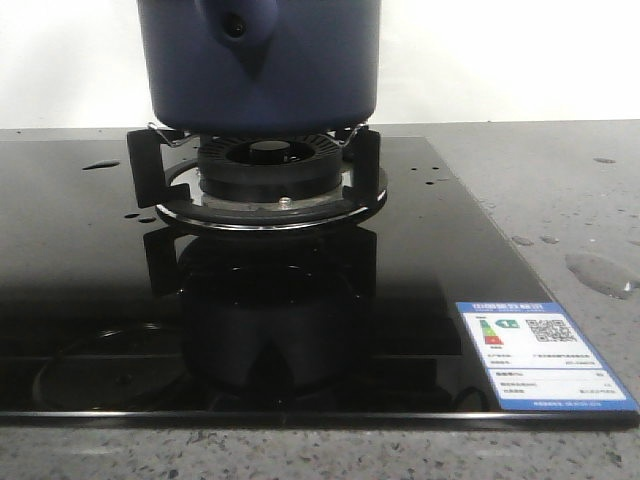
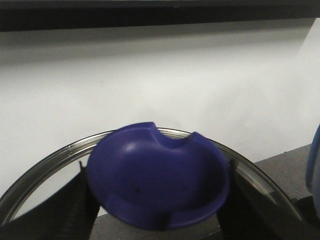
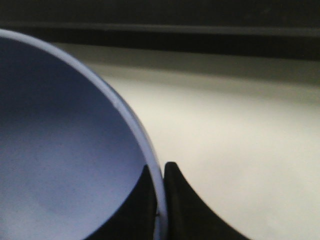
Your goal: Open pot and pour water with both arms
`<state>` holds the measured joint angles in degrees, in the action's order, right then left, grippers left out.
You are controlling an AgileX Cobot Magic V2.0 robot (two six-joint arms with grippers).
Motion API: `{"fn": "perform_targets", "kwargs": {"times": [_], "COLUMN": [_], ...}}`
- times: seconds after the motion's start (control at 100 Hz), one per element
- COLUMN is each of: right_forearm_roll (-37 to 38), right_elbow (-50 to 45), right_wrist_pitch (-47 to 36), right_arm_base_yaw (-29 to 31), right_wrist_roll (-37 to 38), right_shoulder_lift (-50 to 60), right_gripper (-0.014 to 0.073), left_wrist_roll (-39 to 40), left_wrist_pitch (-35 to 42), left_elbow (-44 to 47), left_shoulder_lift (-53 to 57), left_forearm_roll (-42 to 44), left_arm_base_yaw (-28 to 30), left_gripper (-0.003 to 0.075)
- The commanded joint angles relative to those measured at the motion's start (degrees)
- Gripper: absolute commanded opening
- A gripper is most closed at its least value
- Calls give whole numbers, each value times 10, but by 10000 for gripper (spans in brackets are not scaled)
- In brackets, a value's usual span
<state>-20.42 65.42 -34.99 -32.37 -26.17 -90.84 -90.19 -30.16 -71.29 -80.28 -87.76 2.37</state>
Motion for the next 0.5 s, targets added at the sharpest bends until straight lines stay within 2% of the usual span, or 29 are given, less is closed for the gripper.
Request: {"fn": "perform_targets", "kwargs": {"times": [0.0,0.26,0.49], "right_forearm_roll": [36,85,94], "right_elbow": [3,-7,-7], "right_wrist_pitch": [-119,-226,-305], "right_arm_base_yaw": [-10,-20,-20], "right_wrist_roll": [-2,-2,-2], "right_shoulder_lift": [19,15,15], "right_gripper": [-59,-59,-59], "left_wrist_roll": [7,7,7], "left_wrist_pitch": [-7,-7,-7], "left_elbow": [-23,-23,-23], "left_shoulder_lift": [23,23,23], "left_forearm_roll": [-38,-38,-38], "left_arm_base_yaw": [1,1,1], "left_gripper": [390,390,390]}}
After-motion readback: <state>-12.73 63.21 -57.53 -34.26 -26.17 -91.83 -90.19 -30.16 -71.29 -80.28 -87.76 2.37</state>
